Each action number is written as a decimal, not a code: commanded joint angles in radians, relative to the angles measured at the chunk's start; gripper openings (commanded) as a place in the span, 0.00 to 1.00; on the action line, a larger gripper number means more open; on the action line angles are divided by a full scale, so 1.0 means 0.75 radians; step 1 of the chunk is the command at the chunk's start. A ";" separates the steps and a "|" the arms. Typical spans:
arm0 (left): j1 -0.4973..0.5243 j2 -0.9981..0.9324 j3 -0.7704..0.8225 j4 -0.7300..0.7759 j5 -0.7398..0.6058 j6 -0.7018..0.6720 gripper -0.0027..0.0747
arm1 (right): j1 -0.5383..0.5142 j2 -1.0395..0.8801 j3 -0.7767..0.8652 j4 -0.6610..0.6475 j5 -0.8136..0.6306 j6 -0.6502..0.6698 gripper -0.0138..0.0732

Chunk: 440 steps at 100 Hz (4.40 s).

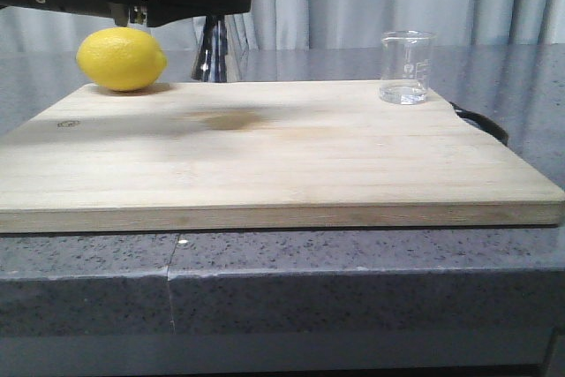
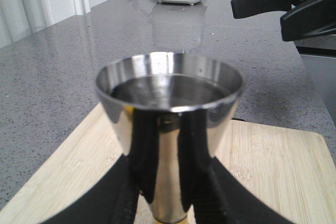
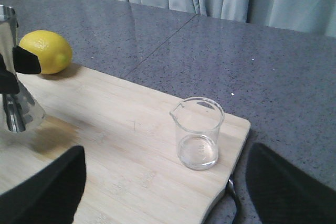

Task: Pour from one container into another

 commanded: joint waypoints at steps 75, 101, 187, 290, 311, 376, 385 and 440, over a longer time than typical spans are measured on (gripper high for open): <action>0.000 0.066 -0.039 -0.109 0.162 0.070 0.25 | 0.003 -0.027 -0.035 0.023 -0.010 -0.001 0.81; 0.005 0.066 -0.039 -0.109 0.162 0.070 0.25 | 0.003 -0.027 -0.035 0.023 -0.010 -0.001 0.81; 0.013 -0.040 -0.039 0.140 -0.078 -0.139 0.64 | 0.003 -0.047 -0.092 0.020 0.068 0.176 0.81; 0.013 -1.037 0.045 1.840 -0.582 -2.255 0.60 | 0.003 -0.435 -0.047 -0.036 0.332 0.524 0.81; 0.013 -1.329 0.347 1.957 -0.885 -2.462 0.51 | 0.003 -0.539 0.021 -0.019 0.349 0.570 0.81; 0.013 -1.624 0.840 1.919 -1.725 -2.598 0.51 | 0.003 -0.607 0.127 -0.013 0.551 0.721 0.80; 0.013 -1.624 0.840 1.919 -1.735 -2.595 0.51 | 0.003 -0.607 0.127 -0.055 0.506 0.721 0.80; 0.013 -1.624 0.840 1.919 -1.734 -2.595 0.12 | 0.003 -0.607 0.127 -0.131 0.468 0.721 0.13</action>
